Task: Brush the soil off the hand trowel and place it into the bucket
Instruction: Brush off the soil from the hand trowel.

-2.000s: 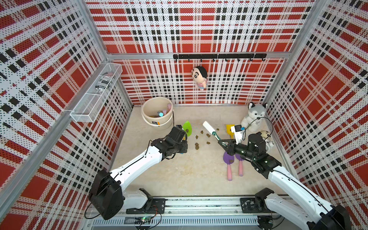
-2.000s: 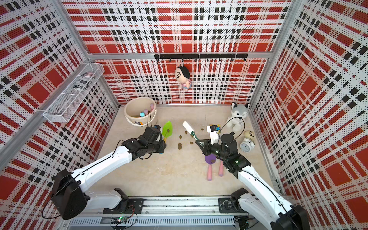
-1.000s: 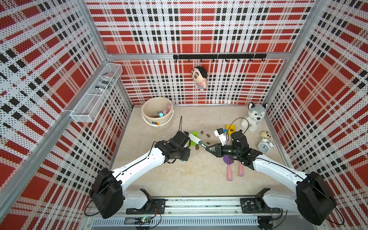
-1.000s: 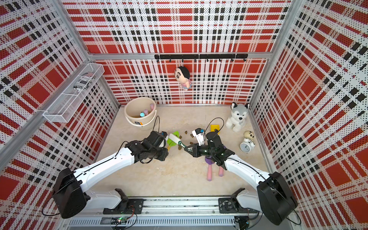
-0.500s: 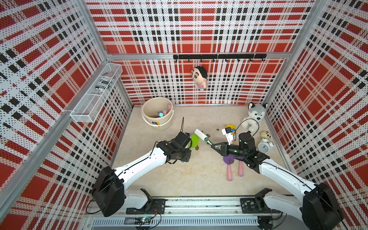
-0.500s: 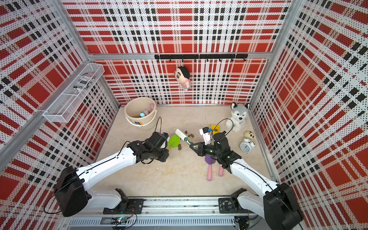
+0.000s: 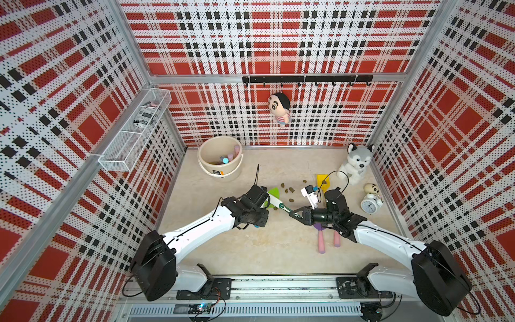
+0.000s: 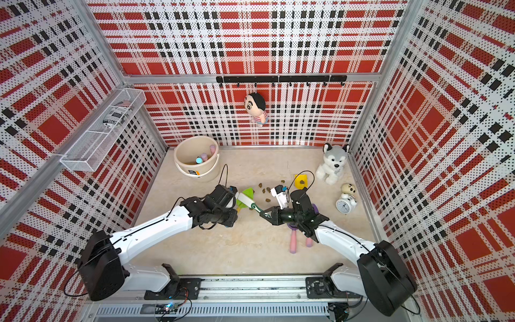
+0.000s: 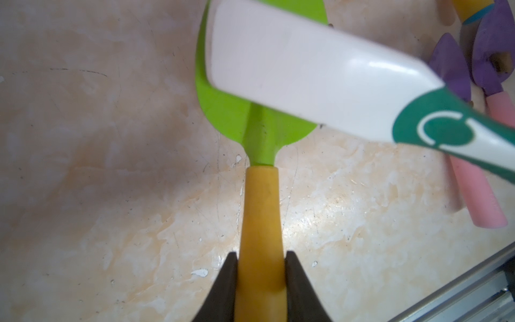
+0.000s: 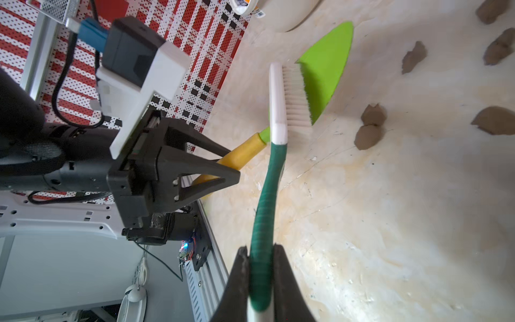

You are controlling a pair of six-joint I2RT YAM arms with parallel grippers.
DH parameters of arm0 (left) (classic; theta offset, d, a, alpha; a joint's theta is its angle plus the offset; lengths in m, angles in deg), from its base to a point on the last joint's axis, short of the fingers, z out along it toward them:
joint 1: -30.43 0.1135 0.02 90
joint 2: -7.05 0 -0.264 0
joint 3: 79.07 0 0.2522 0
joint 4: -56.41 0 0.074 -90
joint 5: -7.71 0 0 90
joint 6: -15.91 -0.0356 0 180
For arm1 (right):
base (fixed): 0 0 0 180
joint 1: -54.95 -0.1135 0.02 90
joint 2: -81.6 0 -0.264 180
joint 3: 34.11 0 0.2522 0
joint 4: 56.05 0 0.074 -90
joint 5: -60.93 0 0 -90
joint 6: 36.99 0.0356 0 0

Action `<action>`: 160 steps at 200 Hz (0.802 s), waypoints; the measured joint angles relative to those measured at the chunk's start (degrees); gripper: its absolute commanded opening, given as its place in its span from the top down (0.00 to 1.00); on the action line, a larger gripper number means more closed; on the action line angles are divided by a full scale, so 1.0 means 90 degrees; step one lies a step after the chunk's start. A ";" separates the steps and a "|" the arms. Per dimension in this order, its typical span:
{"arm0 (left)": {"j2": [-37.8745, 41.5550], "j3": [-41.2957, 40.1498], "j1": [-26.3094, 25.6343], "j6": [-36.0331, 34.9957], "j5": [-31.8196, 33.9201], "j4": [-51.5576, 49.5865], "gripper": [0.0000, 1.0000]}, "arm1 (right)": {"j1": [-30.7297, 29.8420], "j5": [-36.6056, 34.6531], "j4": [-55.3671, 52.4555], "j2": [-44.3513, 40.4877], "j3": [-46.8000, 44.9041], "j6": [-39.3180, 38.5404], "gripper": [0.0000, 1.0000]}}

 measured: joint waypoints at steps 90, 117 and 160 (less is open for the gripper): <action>0.0418 0.0041 0.0435 -0.0005 -0.0600 -0.0049 1.00 | 0.0593 -0.1617 -0.0410 -0.1608 -0.0214 -0.0957 1.00; 0.0648 0.0389 0.0750 -0.0063 -0.0988 -0.0386 1.00 | 0.0015 -0.2975 -0.0653 -0.1763 -0.0228 -0.1814 1.00; 0.0716 0.1049 0.0848 -0.0245 -0.1066 -0.0879 1.00 | -0.1855 -0.4772 -0.1309 -0.0988 0.0005 -0.3531 1.00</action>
